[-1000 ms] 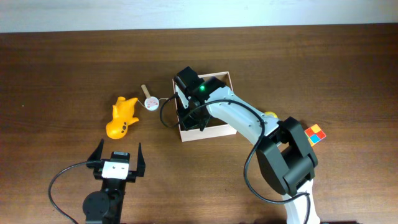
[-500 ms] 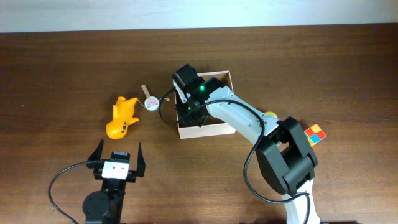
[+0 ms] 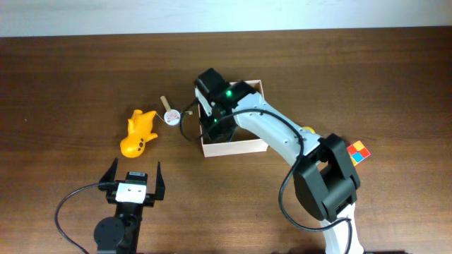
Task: Pack container
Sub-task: 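Lower the truck into the box and adjust it with the right gripper, then release the truck and push it flat inside the box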
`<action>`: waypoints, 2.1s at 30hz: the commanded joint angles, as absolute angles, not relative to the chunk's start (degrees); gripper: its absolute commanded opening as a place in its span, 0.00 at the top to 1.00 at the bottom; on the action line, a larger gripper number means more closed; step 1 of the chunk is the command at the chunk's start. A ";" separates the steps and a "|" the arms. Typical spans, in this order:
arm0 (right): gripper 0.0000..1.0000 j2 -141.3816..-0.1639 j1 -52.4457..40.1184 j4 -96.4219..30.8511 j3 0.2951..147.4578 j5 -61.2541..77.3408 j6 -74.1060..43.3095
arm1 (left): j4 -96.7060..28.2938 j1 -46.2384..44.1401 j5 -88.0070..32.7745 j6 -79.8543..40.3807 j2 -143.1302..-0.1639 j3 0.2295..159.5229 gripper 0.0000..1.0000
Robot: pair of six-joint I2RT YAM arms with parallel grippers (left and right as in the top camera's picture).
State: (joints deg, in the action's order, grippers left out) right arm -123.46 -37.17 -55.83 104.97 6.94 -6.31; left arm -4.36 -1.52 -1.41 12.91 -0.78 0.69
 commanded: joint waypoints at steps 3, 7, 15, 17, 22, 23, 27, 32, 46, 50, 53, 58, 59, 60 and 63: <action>0.96 -122.93 -37.36 -58.15 111.07 1.39 -4.69 | -4.73 -1.28 -1.23 13.78 -0.34 0.51 0.01; 0.96 -123.17 -36.42 -58.28 110.41 -3.88 -4.89 | -4.73 -1.28 -1.23 13.78 -0.34 0.51 0.01; 0.96 -124.88 -33.85 -56.12 109.82 -7.18 -4.91 | -4.73 -1.28 -1.23 13.78 -0.34 0.51 0.01; 0.96 -125.82 -33.28 -55.46 109.82 -7.16 -4.91 | -4.73 -1.28 -1.23 13.78 -0.34 0.51 0.01; 0.96 -128.60 -33.19 -55.18 109.82 -6.85 -4.91 | -4.73 -1.28 -1.23 13.78 -0.34 0.51 0.01; 0.96 -129.03 -33.32 -55.18 109.82 -6.48 -4.91 | -4.73 -1.28 -1.23 13.78 -0.34 0.51 0.01; 0.96 -129.95 -33.39 -55.00 109.82 -4.51 -4.91 | -4.73 -1.28 -1.23 13.78 -0.34 0.51 0.01; 0.96 -129.95 -33.34 -53.69 109.82 -1.72 -4.86 | -4.73 -1.28 -1.23 13.78 -0.34 0.51 0.01; 0.96 -129.95 -33.19 -51.83 109.82 1.54 -4.73 | -4.73 -1.28 -1.23 13.78 -0.34 0.51 0.01; 0.96 -129.95 -32.14 -52.01 109.82 -2.20 -7.07 | -4.73 -1.28 -1.23 13.78 -0.34 0.51 0.01; 0.96 -129.95 -30.70 -52.36 109.82 -4.21 -9.43 | -4.73 -1.28 -1.23 13.78 -0.34 0.51 0.01; 0.96 -129.93 -27.62 -53.25 109.82 -5.23 -12.32 | -4.73 -1.28 -1.23 13.78 -0.34 0.51 0.01; 0.96 -129.95 -27.00 -53.49 109.82 -5.19 -12.64 | -4.73 -1.28 -1.23 13.78 -0.34 0.51 0.01; 0.96 -129.95 -26.48 -53.71 109.82 -5.21 -12.99 | -4.73 -1.28 -1.23 13.78 -0.34 0.51 0.01; 0.96 -129.95 -25.34 -54.11 109.82 -5.21 -13.02 | -4.73 -1.28 -1.23 13.78 -0.34 0.51 0.01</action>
